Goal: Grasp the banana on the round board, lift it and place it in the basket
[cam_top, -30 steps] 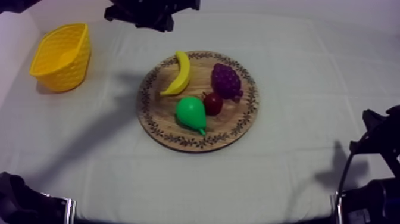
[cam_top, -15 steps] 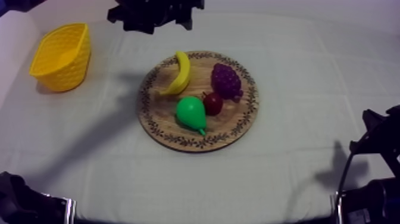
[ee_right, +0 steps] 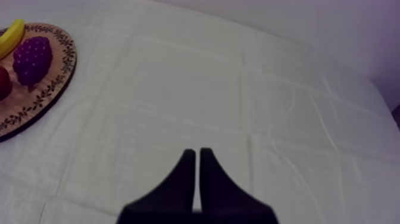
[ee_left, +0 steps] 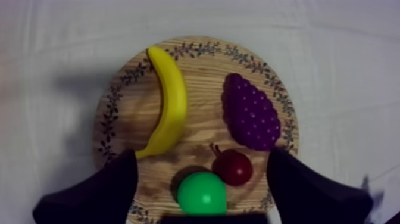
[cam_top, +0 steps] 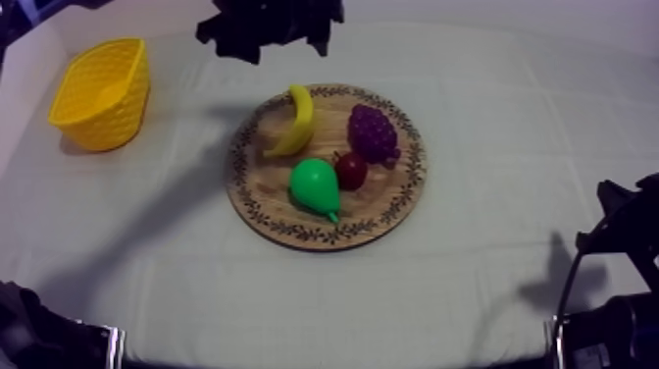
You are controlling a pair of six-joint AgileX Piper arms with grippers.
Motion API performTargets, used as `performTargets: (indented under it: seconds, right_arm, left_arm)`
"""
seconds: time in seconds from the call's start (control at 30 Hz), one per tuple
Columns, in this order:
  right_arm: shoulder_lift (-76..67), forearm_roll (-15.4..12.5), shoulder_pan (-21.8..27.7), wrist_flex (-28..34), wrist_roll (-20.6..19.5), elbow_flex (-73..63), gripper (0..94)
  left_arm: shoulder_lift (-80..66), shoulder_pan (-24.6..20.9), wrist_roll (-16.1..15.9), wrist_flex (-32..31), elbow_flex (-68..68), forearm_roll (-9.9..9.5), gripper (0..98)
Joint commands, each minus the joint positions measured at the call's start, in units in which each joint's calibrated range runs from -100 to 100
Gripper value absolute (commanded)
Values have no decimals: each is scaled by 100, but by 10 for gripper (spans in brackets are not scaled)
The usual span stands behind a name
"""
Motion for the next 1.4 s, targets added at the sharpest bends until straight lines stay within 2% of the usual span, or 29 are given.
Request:
performTargets:
  seconds: [0.0, 0.33, 0.87, 1.1, 1.37]
  right_arm:
    - [4, 1, 2, 2, 0, -3, 6]
    - [4, 1, 2, 2, 0, -3, 6]
    - [4, 1, 2, 2, 0, -3, 6]
    - [4, 1, 2, 2, 0, -3, 6]
    - [4, 1, 2, 2, 0, -3, 6]
  left_arm:
    - [241, -29, -37, 2, -53, 53, 826]
    - [1333, -127, -126, -24, -563, 263, 822]
    - [2814, -289, -301, -5, -1528, 769, 807]
    - [3114, -334, -317, 173, -1864, 826, 790]
    - [3416, -344, -317, 396, -2305, 875, 701]
